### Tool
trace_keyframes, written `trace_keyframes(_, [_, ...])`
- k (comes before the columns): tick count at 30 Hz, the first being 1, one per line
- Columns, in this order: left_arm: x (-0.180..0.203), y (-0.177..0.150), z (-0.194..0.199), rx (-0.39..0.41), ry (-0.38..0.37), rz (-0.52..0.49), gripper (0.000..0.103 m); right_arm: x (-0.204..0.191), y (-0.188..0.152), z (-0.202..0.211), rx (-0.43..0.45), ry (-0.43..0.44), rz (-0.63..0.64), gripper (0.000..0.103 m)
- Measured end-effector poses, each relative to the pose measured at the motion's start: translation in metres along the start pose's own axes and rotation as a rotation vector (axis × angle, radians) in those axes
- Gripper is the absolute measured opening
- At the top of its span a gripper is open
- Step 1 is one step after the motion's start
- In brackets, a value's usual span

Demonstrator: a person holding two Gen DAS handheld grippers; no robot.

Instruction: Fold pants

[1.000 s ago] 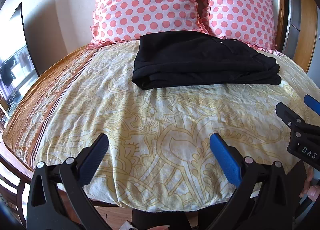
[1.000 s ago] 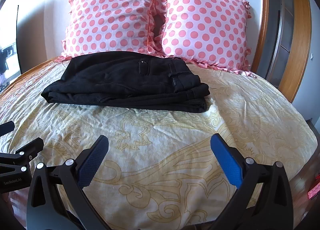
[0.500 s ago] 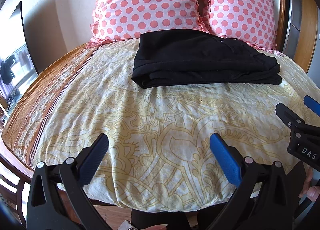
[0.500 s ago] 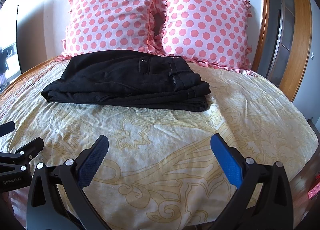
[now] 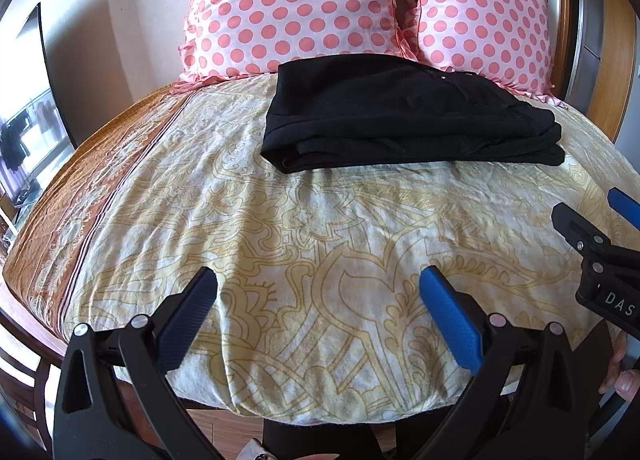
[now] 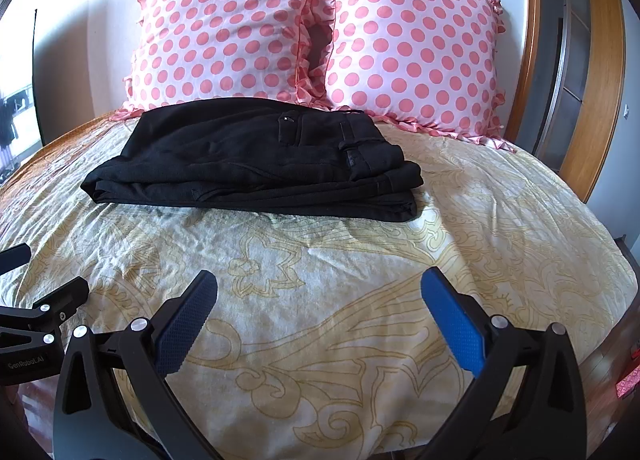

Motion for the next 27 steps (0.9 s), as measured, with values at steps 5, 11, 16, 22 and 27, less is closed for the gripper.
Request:
trace_keyframes(5, [-0.0009, 0.0001, -0.0014, -0.007, -0.009, 0.01, 0.101, -0.0013, -0.0019, -0.0003, -0.003, -0.001, 0.001, 0.102])
trace_keyframes(11, [-0.0022, 0.0005, -0.0019, -0.012, -0.014, 0.015, 0.101, -0.0032, -0.0051, -0.0027, -0.007, 0.002, 0.006, 0.102])
trace_keyframes(16, [-0.0011, 0.001, -0.0002, 0.004, 0.003, 0.001, 0.101, -0.0048, -0.0066, -0.0039, -0.013, 0.003, 0.01, 0.102])
trace_keyframes(22, [-0.0002, 0.001, -0.0003, 0.003, -0.003, -0.002, 0.101, -0.0028, -0.0052, -0.0049, -0.02, 0.008, 0.011, 0.102])
trace_keyframes(27, [-0.0028, 0.0016, -0.0023, -0.011, -0.02, 0.012, 0.101, -0.0024, -0.0053, -0.005, -0.023, 0.01, 0.012, 0.102])
Point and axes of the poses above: each gripper's, at about its wrist camera, not at the fingertips, and z roughly against the way its jaws point, x to its right, y to its top, the point moved 3 cm from there along -z, roughly the way its jaws point, and after that the axes turned 5 degrees about -y, right-handed, at the moved point
